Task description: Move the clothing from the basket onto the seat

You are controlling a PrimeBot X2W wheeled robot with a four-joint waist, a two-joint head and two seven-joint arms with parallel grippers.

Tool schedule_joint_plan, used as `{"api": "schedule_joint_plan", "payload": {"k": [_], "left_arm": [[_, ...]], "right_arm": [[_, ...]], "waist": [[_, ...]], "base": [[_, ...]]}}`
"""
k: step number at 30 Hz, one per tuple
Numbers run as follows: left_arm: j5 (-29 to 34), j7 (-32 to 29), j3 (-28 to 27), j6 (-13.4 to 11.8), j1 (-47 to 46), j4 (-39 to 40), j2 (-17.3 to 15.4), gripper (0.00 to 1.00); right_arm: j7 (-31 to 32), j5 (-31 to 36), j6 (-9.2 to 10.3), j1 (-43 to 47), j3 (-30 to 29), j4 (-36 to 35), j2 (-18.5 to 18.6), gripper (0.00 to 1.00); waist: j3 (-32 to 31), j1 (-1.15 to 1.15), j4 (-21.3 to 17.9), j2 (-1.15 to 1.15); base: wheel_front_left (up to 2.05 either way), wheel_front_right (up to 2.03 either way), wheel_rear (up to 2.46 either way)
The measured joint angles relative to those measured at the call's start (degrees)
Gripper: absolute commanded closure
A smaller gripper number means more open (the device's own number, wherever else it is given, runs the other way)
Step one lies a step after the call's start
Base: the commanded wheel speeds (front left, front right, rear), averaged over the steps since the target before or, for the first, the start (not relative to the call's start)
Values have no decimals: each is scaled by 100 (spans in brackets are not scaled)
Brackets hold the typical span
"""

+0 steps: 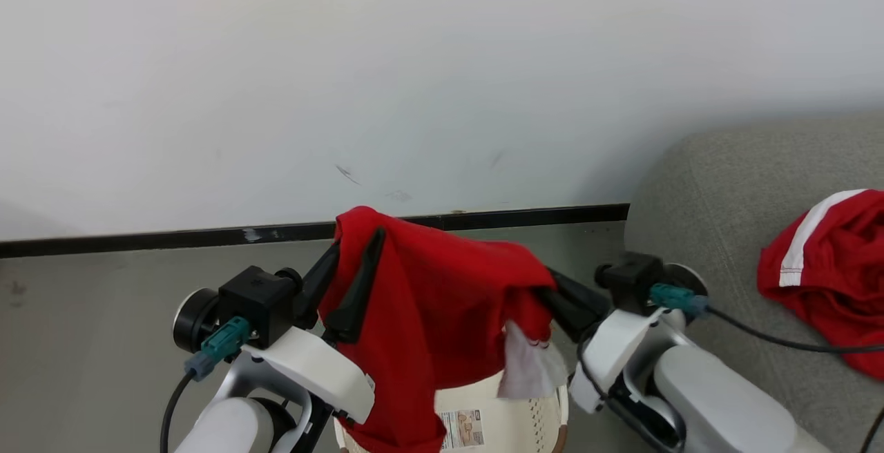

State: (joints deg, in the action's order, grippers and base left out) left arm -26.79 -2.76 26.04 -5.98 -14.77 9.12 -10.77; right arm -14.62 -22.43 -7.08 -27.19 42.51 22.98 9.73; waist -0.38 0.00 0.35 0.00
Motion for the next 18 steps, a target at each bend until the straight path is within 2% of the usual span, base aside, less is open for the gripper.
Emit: {"api": "schedule_joint_plan", "payload": {"k": [3,4,5,6,8,9,18], "left_arm": [[-7,51,59,9,57,-96,4,60],[-23,63,80,11,79,-115,8,53],[-47,93,101,19,113,-132,12,35],[-62,110,131,27,140,-163,21,24],[-99,141,191,70,181,-214,29,11],[-100,157,224,99,210,-231,37,0],[-107,365,457,288,388,-439,127,0]], "right_arm": [[1,27,0,149,-583,-229,125,100],[0,57,0,186,-792,-305,167,100],[0,93,0,235,-1003,-411,208,100],[0,124,0,263,-1185,-497,249,100],[0,241,0,326,-1530,-708,341,100],[0,302,0,365,-1693,-803,378,100],[0,792,0,940,-2928,-1561,611,100]], "waist": [[-10,0,-105,0],[-14,0,-143,0],[-19,0,-180,0],[-23,0,-217,0],[-32,0,-295,0],[-37,0,-335,0],[-89,0,-675,0]], "base": [[0,0,0],[0,0,0],[0,0,0],[0,0,0],[0,0,0],[0,0,0],[0,0,0]]}}
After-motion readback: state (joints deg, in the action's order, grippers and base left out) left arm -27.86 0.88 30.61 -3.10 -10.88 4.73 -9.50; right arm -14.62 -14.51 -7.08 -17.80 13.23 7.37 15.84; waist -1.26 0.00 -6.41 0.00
